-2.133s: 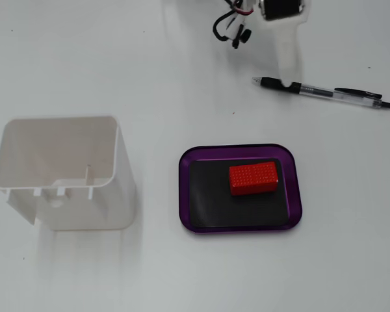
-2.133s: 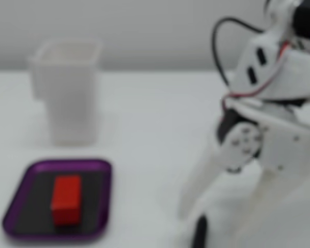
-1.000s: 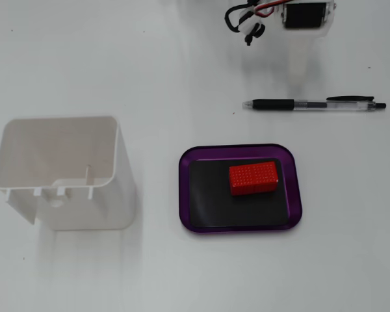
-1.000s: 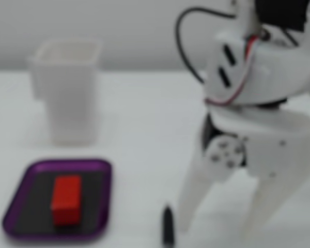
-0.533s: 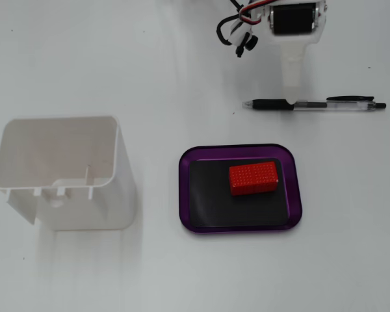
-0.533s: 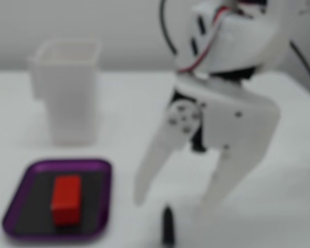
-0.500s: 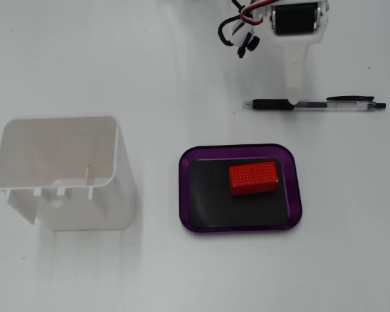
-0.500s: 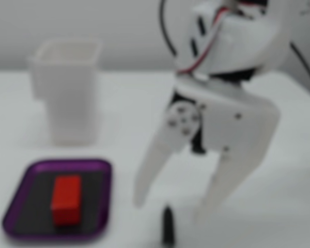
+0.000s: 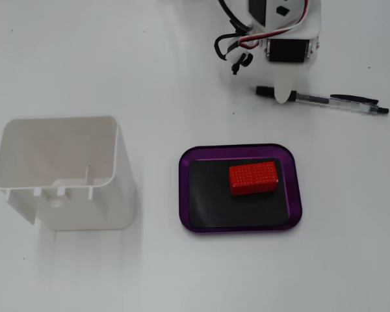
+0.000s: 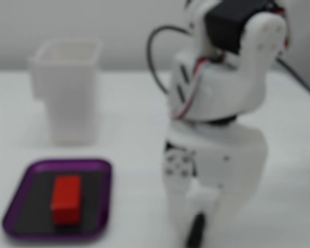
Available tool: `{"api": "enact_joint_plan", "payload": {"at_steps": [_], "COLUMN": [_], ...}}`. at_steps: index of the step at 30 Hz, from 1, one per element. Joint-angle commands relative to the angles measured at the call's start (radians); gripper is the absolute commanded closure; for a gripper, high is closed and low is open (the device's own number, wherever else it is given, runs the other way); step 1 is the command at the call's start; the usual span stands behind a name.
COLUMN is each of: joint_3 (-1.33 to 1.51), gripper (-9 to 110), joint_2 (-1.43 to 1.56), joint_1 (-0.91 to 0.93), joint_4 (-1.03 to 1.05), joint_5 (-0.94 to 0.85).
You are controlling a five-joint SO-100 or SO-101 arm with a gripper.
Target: Pick up the pen and put it in the pen holder.
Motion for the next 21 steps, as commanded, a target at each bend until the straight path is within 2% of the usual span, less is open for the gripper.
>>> {"api": "enact_joint_plan", "payload": {"at_steps": [1, 4, 8, 12, 16, 21], "joint_3": [-0.035, -0.06, -0.186, -0.396, -0.592, -0.698], "gripper": [102, 102, 102, 102, 102, 102], "joint_2": [0.012, 0.028, 0.147, 0.356, 0.5, 0.457], "joint_1": [-0.005, 0.003, 0.04, 0.179, 0.354, 0.606], "joint_4": [0.012, 0.06, 0.221, 0.364, 0.405, 0.379], "joint_5": [-0.008, -0.009, -0.037, -0.107, -0.199, -0.313]}}
